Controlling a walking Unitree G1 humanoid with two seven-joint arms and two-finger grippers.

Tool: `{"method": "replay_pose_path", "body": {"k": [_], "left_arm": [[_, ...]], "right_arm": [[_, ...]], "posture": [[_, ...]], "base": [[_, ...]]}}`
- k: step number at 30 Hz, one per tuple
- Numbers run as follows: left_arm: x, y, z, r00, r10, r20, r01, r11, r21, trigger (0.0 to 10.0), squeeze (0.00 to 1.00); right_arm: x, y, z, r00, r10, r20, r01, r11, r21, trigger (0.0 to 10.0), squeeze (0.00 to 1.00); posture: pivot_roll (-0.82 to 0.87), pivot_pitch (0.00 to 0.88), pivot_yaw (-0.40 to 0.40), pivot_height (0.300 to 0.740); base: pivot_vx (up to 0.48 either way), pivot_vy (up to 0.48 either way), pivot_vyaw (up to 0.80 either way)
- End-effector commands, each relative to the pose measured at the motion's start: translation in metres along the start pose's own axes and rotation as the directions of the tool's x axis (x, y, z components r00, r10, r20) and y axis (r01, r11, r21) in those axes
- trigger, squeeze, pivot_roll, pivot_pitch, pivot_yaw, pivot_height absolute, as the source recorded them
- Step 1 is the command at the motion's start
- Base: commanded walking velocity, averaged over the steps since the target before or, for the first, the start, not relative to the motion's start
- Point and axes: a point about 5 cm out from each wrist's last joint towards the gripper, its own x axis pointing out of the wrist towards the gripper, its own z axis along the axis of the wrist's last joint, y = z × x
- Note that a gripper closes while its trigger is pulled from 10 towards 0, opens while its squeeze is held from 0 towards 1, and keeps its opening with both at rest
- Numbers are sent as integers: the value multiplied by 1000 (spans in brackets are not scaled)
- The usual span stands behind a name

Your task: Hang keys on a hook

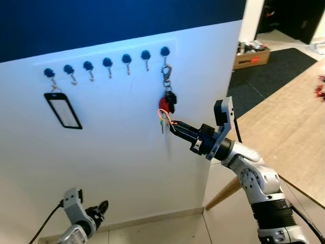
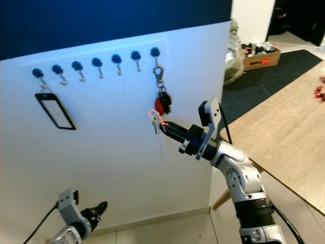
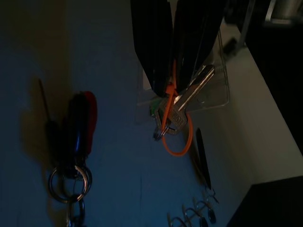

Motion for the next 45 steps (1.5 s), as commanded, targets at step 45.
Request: {"method": "replay_pose_path", "body": {"k": [45], "left_arm": [[-111, -131, 134, 294, -953, -68, 801, 207, 561, 10000, 0]], "right_arm": [[75, 28, 12, 993, -36, 110, 35, 999, 5, 10000, 0]], "posture": [[-78, 14, 33, 740]], "base": [[0, 0, 0]]}}
